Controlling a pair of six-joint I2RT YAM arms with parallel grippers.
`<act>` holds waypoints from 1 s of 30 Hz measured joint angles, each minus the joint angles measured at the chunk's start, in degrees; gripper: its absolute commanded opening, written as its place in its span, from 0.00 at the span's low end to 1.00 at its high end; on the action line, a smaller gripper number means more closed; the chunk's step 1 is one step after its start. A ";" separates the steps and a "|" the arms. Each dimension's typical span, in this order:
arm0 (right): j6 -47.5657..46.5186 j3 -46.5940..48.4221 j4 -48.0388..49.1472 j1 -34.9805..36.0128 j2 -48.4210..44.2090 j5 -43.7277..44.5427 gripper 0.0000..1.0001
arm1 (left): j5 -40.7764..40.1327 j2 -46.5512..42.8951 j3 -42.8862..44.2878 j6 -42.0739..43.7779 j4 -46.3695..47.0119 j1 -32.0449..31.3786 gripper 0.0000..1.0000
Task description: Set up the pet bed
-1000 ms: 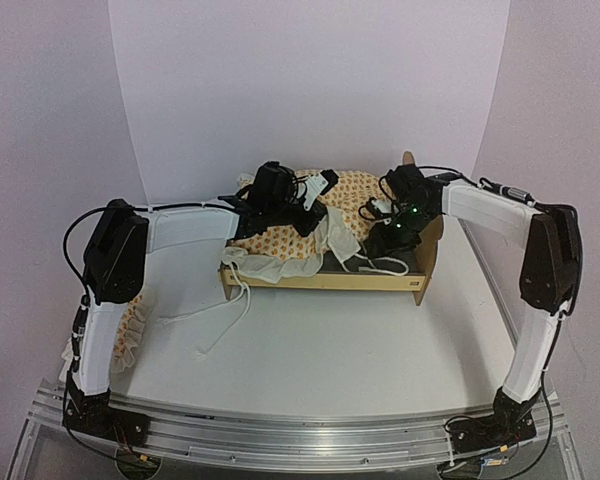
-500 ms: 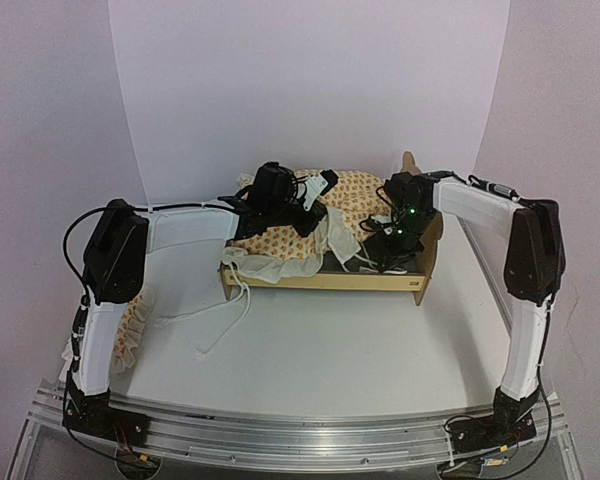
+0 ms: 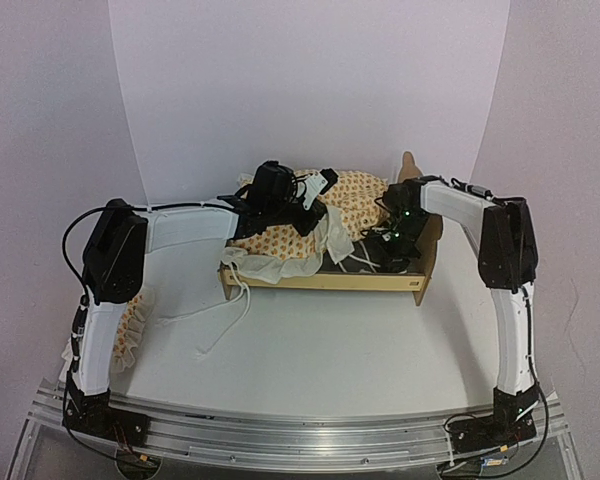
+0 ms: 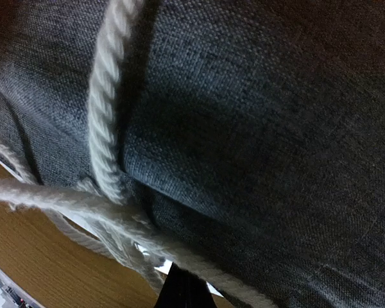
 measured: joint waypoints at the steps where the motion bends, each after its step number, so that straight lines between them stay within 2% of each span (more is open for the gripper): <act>1: -0.37 0.48 -0.59 -0.12 0.44 -0.57 0.00 | 0.00 -0.02 0.00 0.03 0.00 0.00 0.00; 8: -3.39 2.59 -3.46 -0.31 5.58 -5.75 0.00 | 0.00 -0.06 0.00 0.07 0.02 0.04 0.00; 15: -2.60 9.40 -8.49 0.63 11.19 -2.32 0.25 | -0.03 -0.13 -0.16 0.44 0.11 0.04 0.00; 20: -0.65 12.34 -10.21 0.96 11.59 -3.22 0.36 | -0.03 -0.41 -1.29 0.93 0.53 0.14 0.00; 26: 1.79 15.55 -11.40 1.22 10.32 -3.47 0.37 | -0.02 -0.44 -1.49 0.95 0.64 0.37 0.00; 30: 2.83 16.27 -10.72 0.76 5.36 -3.41 0.37 | -0.02 -0.45 -1.49 0.95 0.68 0.42 0.00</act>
